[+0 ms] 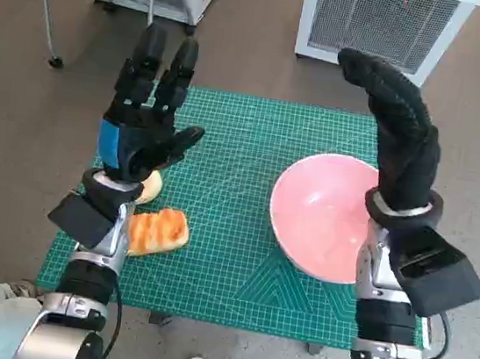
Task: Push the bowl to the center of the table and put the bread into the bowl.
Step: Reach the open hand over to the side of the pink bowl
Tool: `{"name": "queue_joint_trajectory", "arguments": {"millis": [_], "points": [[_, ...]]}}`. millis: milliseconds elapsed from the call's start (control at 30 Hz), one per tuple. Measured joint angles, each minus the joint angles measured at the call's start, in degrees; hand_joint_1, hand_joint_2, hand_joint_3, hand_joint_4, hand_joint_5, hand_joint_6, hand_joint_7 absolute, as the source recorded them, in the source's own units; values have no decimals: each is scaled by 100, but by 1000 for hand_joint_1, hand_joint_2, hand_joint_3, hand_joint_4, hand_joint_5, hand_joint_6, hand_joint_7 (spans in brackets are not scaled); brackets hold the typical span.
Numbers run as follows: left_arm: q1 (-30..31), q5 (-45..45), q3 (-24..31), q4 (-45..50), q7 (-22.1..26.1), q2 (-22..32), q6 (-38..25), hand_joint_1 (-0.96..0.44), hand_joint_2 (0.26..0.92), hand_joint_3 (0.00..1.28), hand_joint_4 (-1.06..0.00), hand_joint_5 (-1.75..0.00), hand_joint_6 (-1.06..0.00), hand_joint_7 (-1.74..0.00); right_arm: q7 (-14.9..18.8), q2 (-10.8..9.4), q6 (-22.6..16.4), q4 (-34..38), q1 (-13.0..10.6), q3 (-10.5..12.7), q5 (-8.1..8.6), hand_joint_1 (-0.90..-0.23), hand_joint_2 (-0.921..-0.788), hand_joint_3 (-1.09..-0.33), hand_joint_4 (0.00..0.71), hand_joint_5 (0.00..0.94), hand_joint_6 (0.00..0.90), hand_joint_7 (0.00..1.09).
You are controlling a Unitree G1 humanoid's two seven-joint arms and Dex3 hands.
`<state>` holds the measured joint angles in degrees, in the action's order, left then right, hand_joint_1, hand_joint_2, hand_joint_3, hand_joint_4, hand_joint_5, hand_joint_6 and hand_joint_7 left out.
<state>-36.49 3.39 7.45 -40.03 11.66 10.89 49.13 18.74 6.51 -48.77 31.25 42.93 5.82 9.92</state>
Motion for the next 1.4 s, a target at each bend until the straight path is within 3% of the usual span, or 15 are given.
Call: {"name": "queue_joint_trajectory", "arguments": {"millis": [767,933,1033,1100,1233,1400], "points": [[0,144,-20,6,157,-16,-64,-73,921,66,-253,-9,-305,-21,-47,18,18,30,-40,53,17,-660,-921,-840,233,0,-1,581],[0,95,-64,28,145,-22,-65,-97,921,70,-262,-10,-305,-19,-41,156,-24,79,-115,167,102,-662,-921,-831,238,3,-1,590],[0,-93,-71,27,15,-2,-53,-131,921,79,-263,-9,-301,-15,-139,318,-142,301,-120,366,91,-665,-921,-816,248,8,1,607],[1,-276,-82,26,-113,26,-37,-155,921,89,-263,-8,-296,-12,-378,438,-257,507,-119,539,-43,-667,-921,-813,251,9,5,617],[1,-768,-112,15,-505,125,-16,-225,921,125,-260,-4,-280,-4,-1141,656,-455,1019,-108,861,-480,-670,-921,-804,259,12,11,632],[0,-1469,-186,3,-1128,257,-6,-334,921,193,-251,0,-265,0,-1835,954,-555,1811,-78,1035,-848,-664,-921,-808,235,4,2,593]]}}
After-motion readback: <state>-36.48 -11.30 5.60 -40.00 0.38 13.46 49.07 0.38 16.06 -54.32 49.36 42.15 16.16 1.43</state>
